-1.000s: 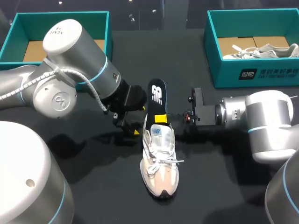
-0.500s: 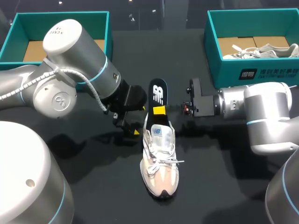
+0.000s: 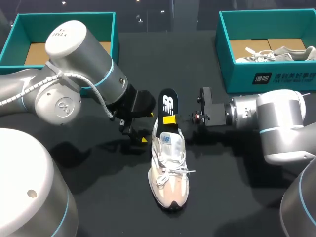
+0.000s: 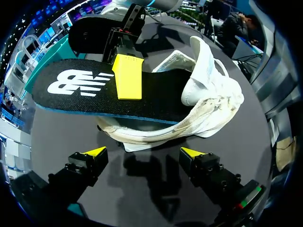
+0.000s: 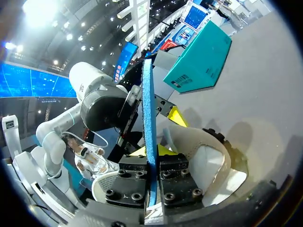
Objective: Take the shoe out of the shoebox, open the shoe tongue, remove and reinsert the insole, then place the shoe into the shoebox
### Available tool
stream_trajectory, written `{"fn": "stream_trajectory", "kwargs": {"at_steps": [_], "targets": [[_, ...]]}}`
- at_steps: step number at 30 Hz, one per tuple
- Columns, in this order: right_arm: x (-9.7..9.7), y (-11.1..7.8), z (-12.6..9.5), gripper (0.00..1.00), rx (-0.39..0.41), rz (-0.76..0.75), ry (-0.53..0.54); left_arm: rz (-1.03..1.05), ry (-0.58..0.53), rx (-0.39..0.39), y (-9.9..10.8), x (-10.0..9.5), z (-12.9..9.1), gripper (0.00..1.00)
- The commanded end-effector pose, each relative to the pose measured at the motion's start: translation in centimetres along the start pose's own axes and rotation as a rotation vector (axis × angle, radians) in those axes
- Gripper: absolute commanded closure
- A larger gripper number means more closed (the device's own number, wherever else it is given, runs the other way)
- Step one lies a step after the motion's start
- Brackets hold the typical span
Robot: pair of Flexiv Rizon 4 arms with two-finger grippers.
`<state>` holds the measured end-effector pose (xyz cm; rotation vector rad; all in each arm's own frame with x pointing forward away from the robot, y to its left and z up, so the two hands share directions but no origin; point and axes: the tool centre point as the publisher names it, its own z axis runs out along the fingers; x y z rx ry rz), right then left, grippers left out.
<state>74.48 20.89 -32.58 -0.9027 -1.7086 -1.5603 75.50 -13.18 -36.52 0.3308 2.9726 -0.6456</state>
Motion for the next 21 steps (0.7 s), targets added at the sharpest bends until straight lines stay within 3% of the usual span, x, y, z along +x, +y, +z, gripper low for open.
{"fn": "stream_trajectory", "kwargs": {"at_steps": [1, 11, 15, 16, 17, 19, 21], "targets": [[-0.6, -1.7, 0.4, 1.00, -0.013, 0.028, 0.006, 0.001, 0.001, 0.001, 0.1, 0.1, -0.2, 0.00], [0.1, -3.6, 0.7, 1.00, -0.006, 0.059, 0.004, 0.001, 0.001, 0.001, 0.1, 0.1, -0.2, 0.00], [0.5, -3.4, 0.6, 1.00, -0.004, 0.029, 0.004, 0.001, 0.001, 0.001, 0.1, 0.1, -0.2, 0.00], [0.6, -3.3, 0.6, 0.86, -0.003, 0.022, 0.002, 0.001, 0.001, 0.001, 0.1, 0.1, -0.2, 0.00], [0.8, -3.0, 0.6, 0.66, -0.002, 0.008, -0.003, 0.001, 0.001, 0.001, 0.1, 0.1, -0.2, 0.00], [1.0, -2.6, 0.5, 0.60, -0.005, -0.012, -0.011, 0.001, 0.001, 0.001, 0.1, 0.1, -0.2, 0.00], [1.3, -2.1, 0.5, 0.62, 0.000, -0.031, -0.018, 0.001, 0.001, 0.001, 0.1, 0.1, -0.2, 0.00]]}}
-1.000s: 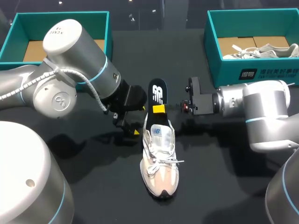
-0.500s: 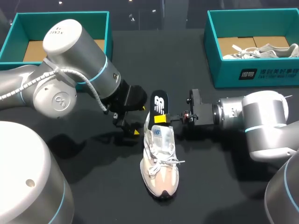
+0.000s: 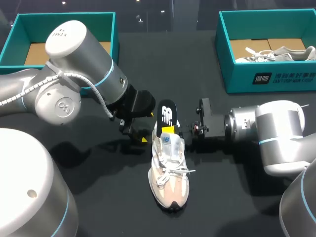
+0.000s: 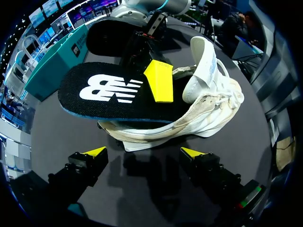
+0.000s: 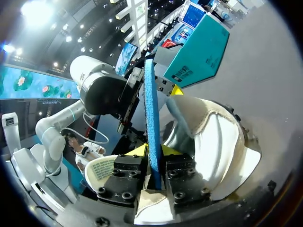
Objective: Take the shoe out of the shoebox, open the shoe tongue, remove and reinsert the insole, then place the shoe into the shoebox
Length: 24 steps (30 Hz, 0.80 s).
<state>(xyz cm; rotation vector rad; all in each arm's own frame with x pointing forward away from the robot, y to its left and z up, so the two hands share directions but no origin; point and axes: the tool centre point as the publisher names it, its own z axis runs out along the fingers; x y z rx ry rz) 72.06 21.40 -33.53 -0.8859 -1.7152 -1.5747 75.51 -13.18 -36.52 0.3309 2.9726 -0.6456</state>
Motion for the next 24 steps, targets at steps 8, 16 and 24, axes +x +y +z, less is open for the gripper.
{"fn": "stream_trajectory", "kwargs": {"at_steps": [8, 16, 24], "targets": [[1.3, 2.0, -0.4, 0.67, 0.005, -0.078, -0.036, 0.001, 0.001, 0.001, 0.1, 0.1, -0.2, 0.00], [1.0, 3.5, -0.5, 0.76, 0.004, -0.108, -0.026, 0.001, 0.001, 0.001, 0.1, 0.1, -0.2, 0.00], [-0.4, 3.1, -0.5, 1.00, -0.002, -0.045, -0.022, 0.001, 0.001, 0.001, 0.1, 0.1, -0.2, 0.00]]}}
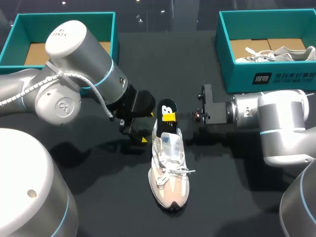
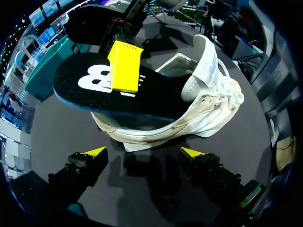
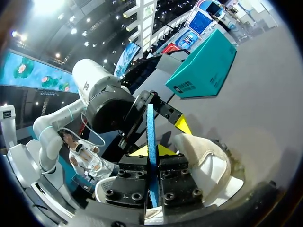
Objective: Take the shoe out of the shoebox, open the shoe tongue, remove and reinsert the insole, then place the shoe into the shoebox
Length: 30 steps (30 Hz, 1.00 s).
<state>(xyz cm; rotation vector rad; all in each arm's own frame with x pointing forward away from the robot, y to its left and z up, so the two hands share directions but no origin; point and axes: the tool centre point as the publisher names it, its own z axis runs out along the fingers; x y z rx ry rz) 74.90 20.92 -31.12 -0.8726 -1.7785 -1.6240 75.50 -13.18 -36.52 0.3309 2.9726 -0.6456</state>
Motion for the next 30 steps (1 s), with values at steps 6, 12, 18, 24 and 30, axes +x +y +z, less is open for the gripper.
{"fn": "stream_trajectory", "kwargs": {"at_steps": [6, 12, 18, 24, 30], "targets": [[-0.6, -3.1, 0.2, 1.00, 0.020, 0.103, 0.006, 0.001, 0.001, 0.001, 0.1, 0.1, -0.2, 0.00], [-0.3, -4.8, 0.3, 1.00, 0.043, 0.171, -0.002, 0.001, 0.001, 0.001, 0.1, 0.1, -0.2, 0.00], [0.4, -4.1, 0.5, 0.84, 0.046, 0.127, -0.006, 0.001, 0.001, 0.001, 0.1, 0.1, -0.2, 0.00], [1.1, -2.5, 0.6, 0.64, 0.061, 0.061, -0.017, 0.001, 0.001, 0.001, 0.1, 0.1, -0.2, 0.00], [1.1, -0.8, 0.6, 0.69, 0.078, 0.018, -0.021, 0.001, 0.001, 0.001, 0.1, 0.1, -0.2, 0.00]]}}
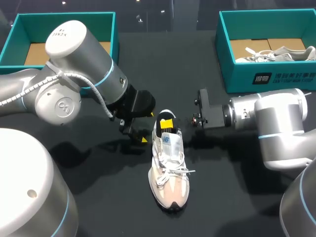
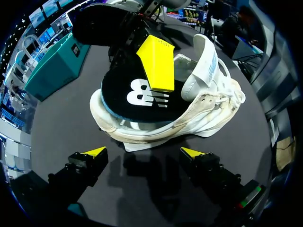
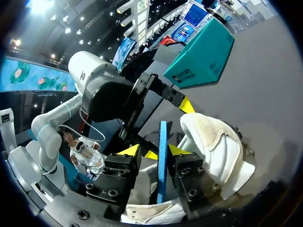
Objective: Take the shoe out of the shoebox, open the shoe tongue, remove and reinsert the insole, then place the shoe into the shoebox
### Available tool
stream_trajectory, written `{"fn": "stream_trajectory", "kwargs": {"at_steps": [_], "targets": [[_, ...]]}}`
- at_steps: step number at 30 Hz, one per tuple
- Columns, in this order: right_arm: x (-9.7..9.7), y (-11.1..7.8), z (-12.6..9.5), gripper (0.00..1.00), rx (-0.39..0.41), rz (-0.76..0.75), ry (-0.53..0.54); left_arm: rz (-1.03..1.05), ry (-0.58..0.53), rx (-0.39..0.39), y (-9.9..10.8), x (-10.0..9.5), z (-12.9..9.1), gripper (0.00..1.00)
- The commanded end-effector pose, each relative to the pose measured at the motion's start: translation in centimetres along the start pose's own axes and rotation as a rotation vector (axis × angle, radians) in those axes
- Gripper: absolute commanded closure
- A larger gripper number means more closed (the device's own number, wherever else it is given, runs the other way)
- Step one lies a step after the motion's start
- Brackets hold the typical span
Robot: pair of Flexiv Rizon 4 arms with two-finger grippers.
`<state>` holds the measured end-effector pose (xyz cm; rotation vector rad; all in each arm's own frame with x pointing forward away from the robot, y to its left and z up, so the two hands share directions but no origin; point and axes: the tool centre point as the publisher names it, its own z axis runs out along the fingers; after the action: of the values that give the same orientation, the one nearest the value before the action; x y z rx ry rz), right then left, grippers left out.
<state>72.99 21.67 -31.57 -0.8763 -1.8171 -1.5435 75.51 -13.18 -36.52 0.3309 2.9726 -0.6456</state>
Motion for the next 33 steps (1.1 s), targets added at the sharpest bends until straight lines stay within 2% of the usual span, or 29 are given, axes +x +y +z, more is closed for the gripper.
{"fn": "stream_trajectory", "kwargs": {"at_steps": [1, 2, 3, 4, 9, 15, 19, 23, 25, 27, 33], "targets": [[0.0, 1.1, -0.3, 0.75, 0.016, -0.003, -0.004, 0.001, 0.001, 0.001, 0.1, 0.1, -0.2, 0.00], [-0.2, 1.2, -0.2, 0.87, 0.017, -0.006, 0.000, 0.001, 0.001, 0.001, 0.1, 0.1, -0.2, 0.00], [-0.3, 1.3, -0.2, 0.90, 0.018, -0.005, 0.002, 0.001, 0.001, 0.001, 0.1, 0.1, -0.2, 0.00], [-0.6, 1.3, -0.2, 1.00, 0.020, -0.001, 0.003, 0.001, 0.001, 0.001, 0.1, 0.1, -0.2, 0.00], [-1.4, 0.6, 0.0, 1.00, 0.017, 0.037, 0.010, 0.001, 0.001, 0.001, 0.1, 0.1, -0.2, 0.00], [-1.9, -1.6, 0.2, 1.00, 0.005, 0.111, 0.004, 0.001, 0.001, 0.001, 0.1, 0.1, -0.2, 0.00], [-1.5, -3.0, 0.2, 1.00, 0.005, 0.147, 0.002, 0.001, 0.001, 0.001, 0.1, 0.1, -0.2, 0.00], [-0.7, -2.4, 0.4, 1.00, 0.007, 0.115, -0.013, 0.001, 0.001, 0.001, 0.1, 0.1, -0.2, 0.00], [-0.3, -1.8, 0.5, 0.79, 0.018, 0.090, -0.018, 0.001, 0.001, 0.001, 0.1, 0.1, -0.2, 0.00], [0.0, -1.2, 0.6, 0.69, 0.032, 0.067, -0.023, 0.001, 0.001, 0.001, 0.1, 0.1, -0.2, 0.00], [0.3, 0.3, 0.6, 0.63, 0.064, 0.023, -0.037, 0.001, 0.001, 0.001, 0.1, 0.1, -0.2, 0.00]]}}
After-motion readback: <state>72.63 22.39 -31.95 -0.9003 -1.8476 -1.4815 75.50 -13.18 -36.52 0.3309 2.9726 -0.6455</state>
